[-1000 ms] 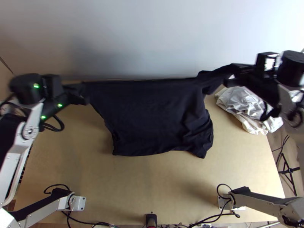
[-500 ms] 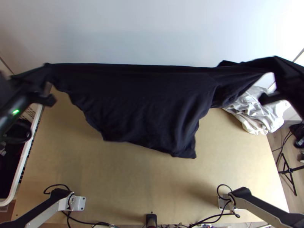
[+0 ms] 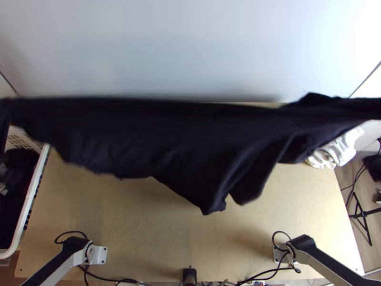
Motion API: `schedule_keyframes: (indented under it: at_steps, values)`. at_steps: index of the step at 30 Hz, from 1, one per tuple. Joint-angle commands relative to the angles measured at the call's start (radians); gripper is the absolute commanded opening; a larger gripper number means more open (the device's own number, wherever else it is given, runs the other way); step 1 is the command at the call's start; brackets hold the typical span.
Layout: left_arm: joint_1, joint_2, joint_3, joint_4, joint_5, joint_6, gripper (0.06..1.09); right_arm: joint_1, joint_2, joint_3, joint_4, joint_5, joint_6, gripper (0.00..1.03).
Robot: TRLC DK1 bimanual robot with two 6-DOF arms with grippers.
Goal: Fold the t-shirt
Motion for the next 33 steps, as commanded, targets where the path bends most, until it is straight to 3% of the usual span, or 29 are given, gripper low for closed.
schedule_keyframes:
  at_steps: [1, 9, 20, 27, 33]
  values:
    - [0.002, -0.073, 0.030, -0.195, 0.088, -0.008, 0.09, -0.003, -0.028, 0.097, -0.133, 0.002, 0.032, 0.03]
    - [0.032, -0.073, 0.060, -0.239, 0.108, -0.010, 0.09, -0.029, -0.026, 0.148, -0.187, -0.012, 0.079, 0.03]
    - [0.025, -0.028, -0.260, -0.155, 0.153, -0.063, 0.09, 0.008, -0.026, -0.193, -0.078, -0.051, 0.164, 0.03]
    - [0.011, -0.010, -0.604, 0.082, 0.149, -0.056, 0.09, 0.020, 0.025, -0.457, 0.092, -0.087, 0.174, 0.03]
    - [-0.011, 0.102, -0.764, 0.302, 0.128, -0.060, 0.09, -0.023, 0.152, -0.582, 0.232, -0.141, 0.174, 0.03]
